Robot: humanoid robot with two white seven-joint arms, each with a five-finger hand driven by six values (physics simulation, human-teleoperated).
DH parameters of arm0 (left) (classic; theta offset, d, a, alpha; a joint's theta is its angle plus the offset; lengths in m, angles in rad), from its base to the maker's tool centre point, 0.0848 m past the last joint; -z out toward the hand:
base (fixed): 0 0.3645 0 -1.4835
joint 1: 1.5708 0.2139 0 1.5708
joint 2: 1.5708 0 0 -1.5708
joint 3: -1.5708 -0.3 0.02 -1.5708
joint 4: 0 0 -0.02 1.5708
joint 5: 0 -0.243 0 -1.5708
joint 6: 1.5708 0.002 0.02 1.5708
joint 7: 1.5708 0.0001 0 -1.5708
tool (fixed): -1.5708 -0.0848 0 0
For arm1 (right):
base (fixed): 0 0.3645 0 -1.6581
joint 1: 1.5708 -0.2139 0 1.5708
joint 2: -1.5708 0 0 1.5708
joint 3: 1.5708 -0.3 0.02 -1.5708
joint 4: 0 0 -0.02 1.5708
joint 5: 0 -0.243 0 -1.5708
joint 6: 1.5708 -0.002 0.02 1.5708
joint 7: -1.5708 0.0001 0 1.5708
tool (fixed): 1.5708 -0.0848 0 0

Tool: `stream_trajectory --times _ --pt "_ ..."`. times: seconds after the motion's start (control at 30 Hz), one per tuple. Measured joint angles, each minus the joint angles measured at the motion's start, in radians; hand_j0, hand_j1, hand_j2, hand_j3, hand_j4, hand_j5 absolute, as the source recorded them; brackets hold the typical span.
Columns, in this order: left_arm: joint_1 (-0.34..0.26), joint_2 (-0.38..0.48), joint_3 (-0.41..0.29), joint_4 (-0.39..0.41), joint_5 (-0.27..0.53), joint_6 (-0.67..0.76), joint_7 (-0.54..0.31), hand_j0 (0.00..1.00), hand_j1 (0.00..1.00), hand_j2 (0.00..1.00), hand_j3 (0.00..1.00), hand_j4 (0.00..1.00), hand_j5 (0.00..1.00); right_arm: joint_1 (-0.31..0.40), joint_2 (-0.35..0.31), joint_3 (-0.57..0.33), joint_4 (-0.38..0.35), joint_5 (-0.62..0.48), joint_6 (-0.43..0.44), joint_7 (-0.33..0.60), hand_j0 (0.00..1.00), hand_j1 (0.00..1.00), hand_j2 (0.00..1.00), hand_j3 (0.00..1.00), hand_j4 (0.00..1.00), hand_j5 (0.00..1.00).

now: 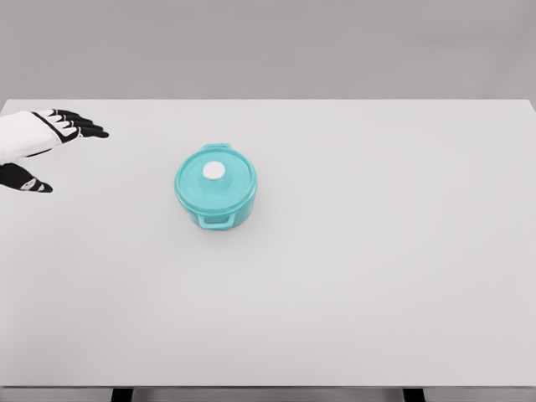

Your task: Open the lid of the pot with left arm

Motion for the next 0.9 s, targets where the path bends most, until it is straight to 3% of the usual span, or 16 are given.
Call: stream_trajectory --times 0.23,0.3,0.37,0.47,0.53,0.6,0.67,0.8,0.9 --pt "-0.018 0.0 0.005 0.0 -0.001 0.0 0.0 1.0 1.0 1.0 1.0 1.0 1.0 0.0 0.0 -0.002 0.002 0.001 0.0 0.0 1.0 1.0 1.0 1.0 1.0 1.0" --pt "-0.061 -0.002 0.006 -0.005 -0.004 0.001 0.0 0.88 0.88 0.88 0.88 0.88 0.88 0.0 0.0 -0.004 0.002 0.001 0.001 0.001 1.0 1.0 1.0 1.0 1.0 1.0" --pt "-0.106 -0.027 0.007 -0.004 -0.051 0.001 0.0 1.0 1.0 1.0 1.0 1.0 1.0 0.0 0.0 -0.004 0.002 0.001 0.001 0.001 1.0 1.0 1.0 1.0 1.0 1.0" --pt "-0.129 -0.132 0.008 -0.006 -0.093 0.0 -0.001 1.0 1.0 1.0 1.0 1.0 1.0 0.0 0.0 -0.005 0.002 0.001 0.001 0.001 1.0 1.0 1.0 1.0 1.0 1.0" --pt "-0.114 -0.184 0.024 0.004 -0.063 0.0 -0.001 1.0 1.0 1.0 1.0 1.0 1.0 0.0 0.0 -0.005 0.002 0.001 0.001 0.001 1.0 1.0 1.0 1.0 1.0 1.0" --pt "-0.118 -0.21 0.041 0.031 -0.03 0.0 -0.001 1.0 1.0 1.0 1.0 1.0 1.0 0.0 0.0 -0.005 0.002 0.001 0.001 0.001 1.0 1.0 1.0 1.0 1.0 1.0" --pt "-0.12 -0.224 0.048 0.043 -0.051 0.0 -0.001 1.0 1.0 1.0 1.0 1.0 1.0 0.0 0.0 -0.005 0.002 0.001 0.001 0.001 1.0 1.0 1.0 1.0 1.0 1.0" --pt "-0.189 -0.259 0.003 0.05 -0.135 0.001 0.0 1.0 1.0 1.0 1.0 1.0 1.0 0.0 0.0 -0.005 0.002 0.001 0.001 0.001 1.0 1.0 1.0 1.0 1.0 1.0" --pt "-0.252 -0.296 -0.104 0.052 -0.212 0.001 0.0 1.0 1.0 1.0 1.0 1.0 1.0 0.0 0.0 -0.004 0.001 0.001 0.001 0.001 1.0 1.0 1.0 1.0 1.0 1.0"
